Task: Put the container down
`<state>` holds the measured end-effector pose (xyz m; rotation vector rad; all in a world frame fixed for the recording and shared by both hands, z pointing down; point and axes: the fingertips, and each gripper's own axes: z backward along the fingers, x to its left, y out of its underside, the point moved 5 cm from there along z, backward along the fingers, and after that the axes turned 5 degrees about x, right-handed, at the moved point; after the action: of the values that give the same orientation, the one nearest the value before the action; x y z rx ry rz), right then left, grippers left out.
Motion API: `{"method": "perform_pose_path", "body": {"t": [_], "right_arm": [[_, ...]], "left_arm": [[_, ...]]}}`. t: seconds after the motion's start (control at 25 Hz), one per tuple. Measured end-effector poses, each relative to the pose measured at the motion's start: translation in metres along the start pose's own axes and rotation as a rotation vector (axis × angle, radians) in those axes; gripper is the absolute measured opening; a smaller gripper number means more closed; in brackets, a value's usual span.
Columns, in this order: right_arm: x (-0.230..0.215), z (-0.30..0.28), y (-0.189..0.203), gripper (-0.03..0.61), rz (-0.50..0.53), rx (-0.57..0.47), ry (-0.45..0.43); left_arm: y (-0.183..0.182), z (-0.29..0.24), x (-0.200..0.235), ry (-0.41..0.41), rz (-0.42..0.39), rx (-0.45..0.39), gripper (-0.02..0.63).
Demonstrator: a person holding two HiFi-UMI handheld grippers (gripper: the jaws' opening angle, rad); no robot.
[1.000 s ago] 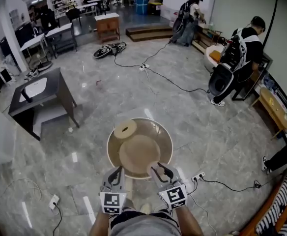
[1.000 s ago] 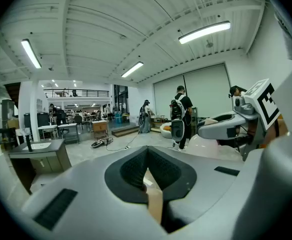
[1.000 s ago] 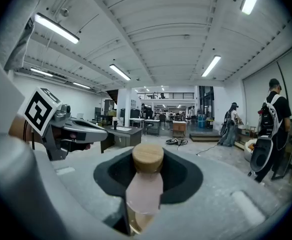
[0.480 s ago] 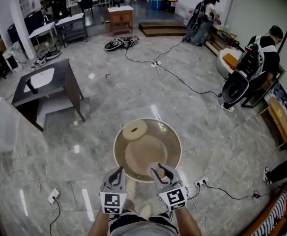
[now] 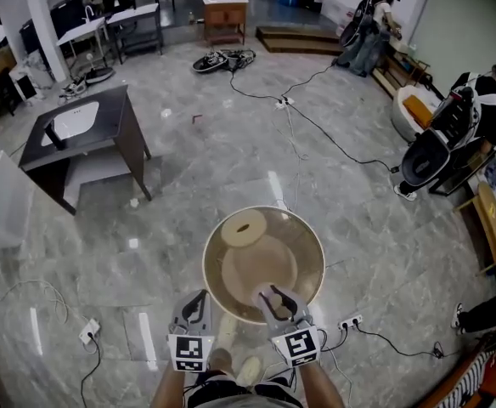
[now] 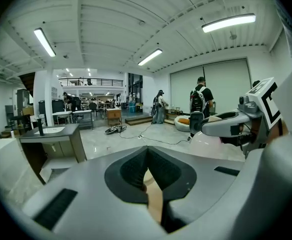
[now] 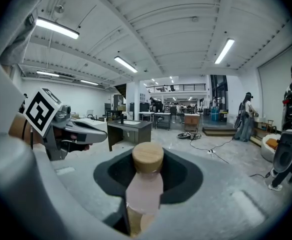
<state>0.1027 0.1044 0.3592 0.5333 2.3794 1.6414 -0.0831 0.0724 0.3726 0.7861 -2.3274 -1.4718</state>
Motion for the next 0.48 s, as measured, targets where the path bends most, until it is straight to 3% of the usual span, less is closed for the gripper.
{"method": "perform_pose_path", "body": {"t": [0.48], "right_arm": [[-0.015,-0.114,0.023,0.123,0.016,0.059,-0.058]], "left_arm": [[0.036,-0.081,0.061,-0.025,0.045,0.071,0.017]]}}
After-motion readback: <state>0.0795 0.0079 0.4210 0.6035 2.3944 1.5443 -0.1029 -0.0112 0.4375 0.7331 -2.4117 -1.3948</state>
